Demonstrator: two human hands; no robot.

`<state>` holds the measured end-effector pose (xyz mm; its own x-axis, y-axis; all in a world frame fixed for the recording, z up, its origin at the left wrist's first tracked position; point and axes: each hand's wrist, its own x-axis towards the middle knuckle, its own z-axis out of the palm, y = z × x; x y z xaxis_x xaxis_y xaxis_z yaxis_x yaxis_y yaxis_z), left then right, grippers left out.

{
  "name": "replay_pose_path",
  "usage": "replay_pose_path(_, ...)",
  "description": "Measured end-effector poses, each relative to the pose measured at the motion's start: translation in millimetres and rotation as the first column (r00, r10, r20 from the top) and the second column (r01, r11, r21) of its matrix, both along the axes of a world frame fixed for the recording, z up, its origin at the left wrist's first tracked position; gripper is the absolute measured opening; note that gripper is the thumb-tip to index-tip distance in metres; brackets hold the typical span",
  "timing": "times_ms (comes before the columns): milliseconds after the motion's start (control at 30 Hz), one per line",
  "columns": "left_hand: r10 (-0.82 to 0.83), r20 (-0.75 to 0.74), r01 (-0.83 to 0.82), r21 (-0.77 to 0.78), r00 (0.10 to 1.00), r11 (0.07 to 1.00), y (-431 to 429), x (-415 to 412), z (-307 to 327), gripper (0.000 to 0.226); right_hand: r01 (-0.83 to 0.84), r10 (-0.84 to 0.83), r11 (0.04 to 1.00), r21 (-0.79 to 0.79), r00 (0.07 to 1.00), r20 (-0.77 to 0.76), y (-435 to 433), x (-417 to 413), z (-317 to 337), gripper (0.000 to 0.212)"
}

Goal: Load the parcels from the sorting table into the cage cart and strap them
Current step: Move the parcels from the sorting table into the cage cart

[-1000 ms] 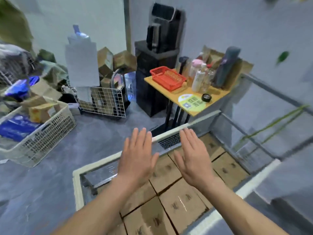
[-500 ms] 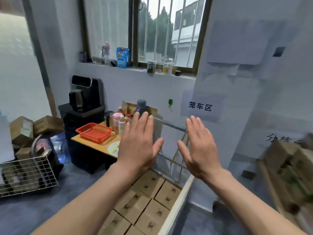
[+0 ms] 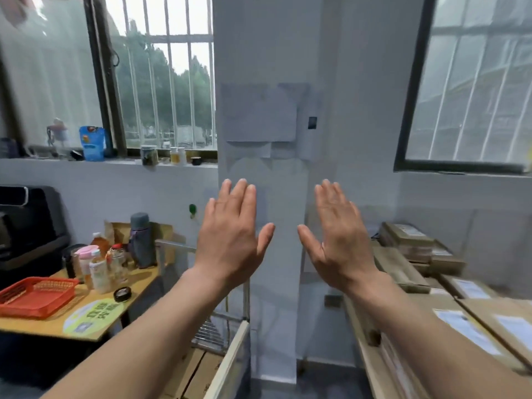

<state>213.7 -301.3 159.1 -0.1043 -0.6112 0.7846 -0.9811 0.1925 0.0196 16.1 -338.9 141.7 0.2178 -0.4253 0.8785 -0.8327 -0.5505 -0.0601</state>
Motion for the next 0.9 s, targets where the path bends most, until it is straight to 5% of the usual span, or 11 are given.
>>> replay_pose_path(400,-0.280,0.010,0.280,-0.021,0.960,0.960,-57.4,-119.4,2.3,0.073,0.304,-0.304,0.952,-0.032,0.953,0.005,-1.4,-124.1,8.1,0.074)
replay_pose_path(900,-0.598,0.003,0.598,-0.025,0.801,0.801,-119.8,-199.6,3.0,0.071,0.662,-0.663,0.749,-0.028,0.749,-0.020,15.9,-190.0,15.7,0.075)
